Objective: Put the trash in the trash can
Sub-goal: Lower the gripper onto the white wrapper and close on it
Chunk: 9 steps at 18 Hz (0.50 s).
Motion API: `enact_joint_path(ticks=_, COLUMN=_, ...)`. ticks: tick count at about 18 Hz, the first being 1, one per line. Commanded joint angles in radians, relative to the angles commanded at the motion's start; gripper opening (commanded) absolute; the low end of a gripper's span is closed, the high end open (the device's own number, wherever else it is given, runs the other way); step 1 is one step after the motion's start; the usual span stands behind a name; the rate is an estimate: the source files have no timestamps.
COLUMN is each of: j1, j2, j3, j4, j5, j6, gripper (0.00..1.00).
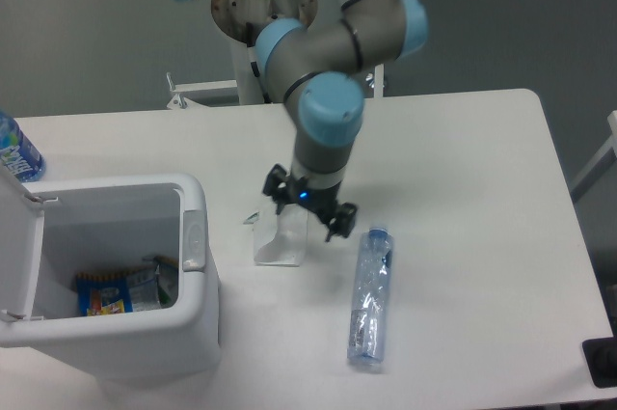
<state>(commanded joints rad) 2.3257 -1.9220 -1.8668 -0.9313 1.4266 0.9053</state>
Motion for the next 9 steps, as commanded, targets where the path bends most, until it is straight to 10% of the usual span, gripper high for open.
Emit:
enact_joint_path(ticks=5, j1=-0.034, j2=-0.025, j3=-0.011, j4=0.020, j5=0.003, j6=-0.039, gripper=0.93)
enact_joint_path(ticks=9, j1=-0.035, j2=-0.031, j3=-0.008, j4=0.042, j5=0.005, j6=-0.039, gripper=0.21)
